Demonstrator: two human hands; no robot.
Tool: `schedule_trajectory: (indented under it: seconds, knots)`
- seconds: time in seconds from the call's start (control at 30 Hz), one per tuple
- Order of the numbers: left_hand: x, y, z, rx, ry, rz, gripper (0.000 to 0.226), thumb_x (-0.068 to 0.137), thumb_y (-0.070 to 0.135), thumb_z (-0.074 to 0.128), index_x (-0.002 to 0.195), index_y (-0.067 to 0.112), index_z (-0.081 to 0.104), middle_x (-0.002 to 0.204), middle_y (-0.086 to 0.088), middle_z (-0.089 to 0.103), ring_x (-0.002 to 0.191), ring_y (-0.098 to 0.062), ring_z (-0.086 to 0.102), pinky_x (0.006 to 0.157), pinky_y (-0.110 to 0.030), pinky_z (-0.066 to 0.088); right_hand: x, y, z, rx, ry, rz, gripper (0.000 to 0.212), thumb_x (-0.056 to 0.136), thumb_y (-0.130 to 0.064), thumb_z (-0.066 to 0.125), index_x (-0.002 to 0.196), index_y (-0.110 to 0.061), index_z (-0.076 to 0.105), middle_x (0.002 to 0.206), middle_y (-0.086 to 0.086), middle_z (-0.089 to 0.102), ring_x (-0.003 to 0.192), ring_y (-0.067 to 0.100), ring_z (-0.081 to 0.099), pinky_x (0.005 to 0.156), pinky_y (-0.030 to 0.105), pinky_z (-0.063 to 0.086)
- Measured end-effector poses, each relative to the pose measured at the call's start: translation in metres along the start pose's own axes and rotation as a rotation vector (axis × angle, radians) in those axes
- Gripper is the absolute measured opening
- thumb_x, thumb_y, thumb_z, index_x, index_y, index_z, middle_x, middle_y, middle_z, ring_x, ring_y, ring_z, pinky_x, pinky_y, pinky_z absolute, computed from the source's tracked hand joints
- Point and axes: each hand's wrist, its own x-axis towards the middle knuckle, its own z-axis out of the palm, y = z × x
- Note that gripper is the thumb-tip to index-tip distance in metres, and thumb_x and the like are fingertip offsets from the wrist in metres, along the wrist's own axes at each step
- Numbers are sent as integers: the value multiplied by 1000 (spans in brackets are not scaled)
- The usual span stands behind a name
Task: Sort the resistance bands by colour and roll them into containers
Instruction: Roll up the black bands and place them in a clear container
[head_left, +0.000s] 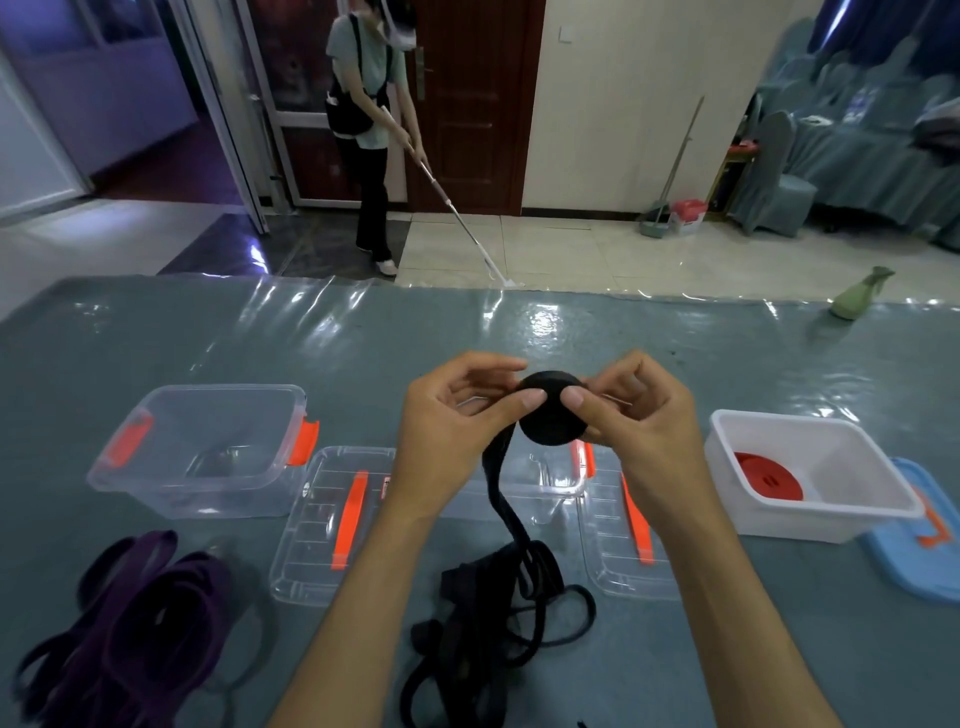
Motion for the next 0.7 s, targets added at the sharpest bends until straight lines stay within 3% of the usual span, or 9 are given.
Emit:
schedule_trajectory:
  seconds: [0.13,0.27,0.37,0.47,0.53,0.7]
  knots:
    - [-5,-1,2,-75,-45,-59,27,84,-1,81,108,11,79,103,-3,81,100,-16,77,89,-24,58,-1,-4,3,-31,101,-97,20,87,-6,78,105,-11,75,92,6,80,90,22,78,77,33,63]
    - [-3,3,-2,-73,-44,-34,29,81,-4,82,105,12,79,100,-2,81,99,-18,78,90,-25,59,-5,2,6,36,71,-11,15,87,-14,76,92,-3,67,96,10,79,96,30,77,82,48,64]
    - [-6,1,-3,-59,-14,-37,29,78,-2,85,101,14,78,96,-3,80,98,-20,77,92,-29,60,-6,3,4,-9,48,21,20,85,-13,78,84,-5,60,88,8,77,89,29,78,74,38,62]
    - [-10,-2,-2,-32,-62,-103,33,82,3,85,111,14,77,104,-6,79,104,-19,76,95,-30,59,-6,4,4,-100,89,-64,12,87,-8,80,94,-11,70,92,7,77,92,27,76,83,38,61]
    - [-10,-2,-3,-36,-108,-172,29,87,9,81,115,13,77,108,-4,80,107,-19,76,97,-29,58,-7,7,6,-131,107,-115,14,88,-7,80,99,-14,74,95,3,79,95,20,77,86,31,60]
    - [-2,1,-11,14,-122,-239,21,88,11,81,109,10,80,102,-7,81,102,-23,78,97,-34,58,-9,9,11,-189,75,-147,17,91,-3,76,94,-19,76,90,-2,78,89,15,76,78,20,57]
